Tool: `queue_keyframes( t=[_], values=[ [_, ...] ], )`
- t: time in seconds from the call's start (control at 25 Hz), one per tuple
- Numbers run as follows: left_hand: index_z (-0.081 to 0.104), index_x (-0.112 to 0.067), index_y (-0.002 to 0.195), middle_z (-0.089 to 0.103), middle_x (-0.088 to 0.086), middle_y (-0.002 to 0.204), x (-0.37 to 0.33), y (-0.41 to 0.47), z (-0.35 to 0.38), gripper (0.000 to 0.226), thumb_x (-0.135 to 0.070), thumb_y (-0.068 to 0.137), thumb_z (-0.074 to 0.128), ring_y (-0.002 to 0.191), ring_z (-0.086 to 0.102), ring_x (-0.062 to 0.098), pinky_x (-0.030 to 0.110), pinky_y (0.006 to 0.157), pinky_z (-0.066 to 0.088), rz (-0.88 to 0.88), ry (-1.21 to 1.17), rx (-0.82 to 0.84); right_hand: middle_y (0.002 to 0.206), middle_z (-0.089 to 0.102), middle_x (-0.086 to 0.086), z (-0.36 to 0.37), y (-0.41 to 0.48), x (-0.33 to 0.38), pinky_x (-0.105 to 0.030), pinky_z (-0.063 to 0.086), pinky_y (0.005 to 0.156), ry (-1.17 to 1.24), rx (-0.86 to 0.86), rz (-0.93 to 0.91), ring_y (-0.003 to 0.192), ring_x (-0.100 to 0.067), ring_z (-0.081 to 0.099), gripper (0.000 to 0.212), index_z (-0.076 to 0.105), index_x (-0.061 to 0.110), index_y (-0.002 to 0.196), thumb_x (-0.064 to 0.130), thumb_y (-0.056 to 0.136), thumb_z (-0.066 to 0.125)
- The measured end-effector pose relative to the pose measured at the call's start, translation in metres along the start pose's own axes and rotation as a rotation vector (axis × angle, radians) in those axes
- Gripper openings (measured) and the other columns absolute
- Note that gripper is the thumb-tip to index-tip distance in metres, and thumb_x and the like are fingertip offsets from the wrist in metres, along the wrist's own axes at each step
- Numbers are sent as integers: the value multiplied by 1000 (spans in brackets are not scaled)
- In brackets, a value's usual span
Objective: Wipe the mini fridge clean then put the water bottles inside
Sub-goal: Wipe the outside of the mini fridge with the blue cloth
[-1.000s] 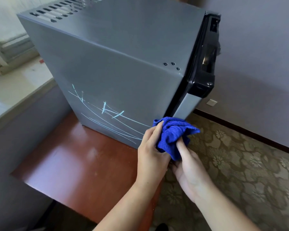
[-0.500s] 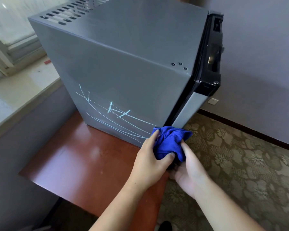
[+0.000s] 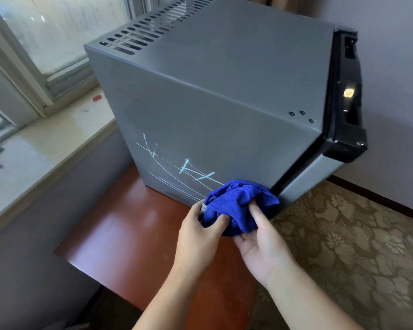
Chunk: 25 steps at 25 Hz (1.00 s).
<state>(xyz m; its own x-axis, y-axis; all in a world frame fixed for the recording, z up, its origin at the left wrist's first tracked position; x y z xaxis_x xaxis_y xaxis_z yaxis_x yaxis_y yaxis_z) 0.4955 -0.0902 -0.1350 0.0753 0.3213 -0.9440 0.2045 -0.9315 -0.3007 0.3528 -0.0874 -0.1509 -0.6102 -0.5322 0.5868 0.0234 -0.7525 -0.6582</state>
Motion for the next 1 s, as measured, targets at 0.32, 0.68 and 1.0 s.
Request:
queue_keyframes(
  t=[0.32,0.68,1.0],
  values=[
    [70,-28,119,77,-15,105,-33,55,-138,34,-11,90,70,100,72,-1,23,88,56,157,-114,-314,124,74,-15,162,45,-42,-35,59,92,-53,173,53,119,-28,69,42,67,7,131,34,99,60],
    [72,-16,119,76,-11,93,-60,106,-239,29,-10,92,64,78,66,-7,11,72,49,242,-126,-496,129,71,-14,286,72,-78,-27,59,69,-88,263,69,102,-24,71,46,67,9,132,37,97,62],
    [75,-23,109,79,-1,96,-70,76,-167,28,-3,94,63,86,64,2,26,81,56,316,-257,-322,129,71,-15,211,47,-32,-39,54,103,-2,290,-44,122,-28,67,39,63,8,134,29,104,53]
  ],
)
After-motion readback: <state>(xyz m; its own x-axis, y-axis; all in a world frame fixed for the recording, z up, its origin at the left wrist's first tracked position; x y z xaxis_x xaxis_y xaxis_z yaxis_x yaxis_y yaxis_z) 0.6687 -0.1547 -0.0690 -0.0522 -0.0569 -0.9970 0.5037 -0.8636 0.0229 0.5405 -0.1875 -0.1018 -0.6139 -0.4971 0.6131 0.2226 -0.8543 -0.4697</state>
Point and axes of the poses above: each hand's wrist, its own y-axis towards the middle knuckle, its own z-axis out of the palm, x = y × z, the point moved 10 cm from there along y, towards the middle knuckle
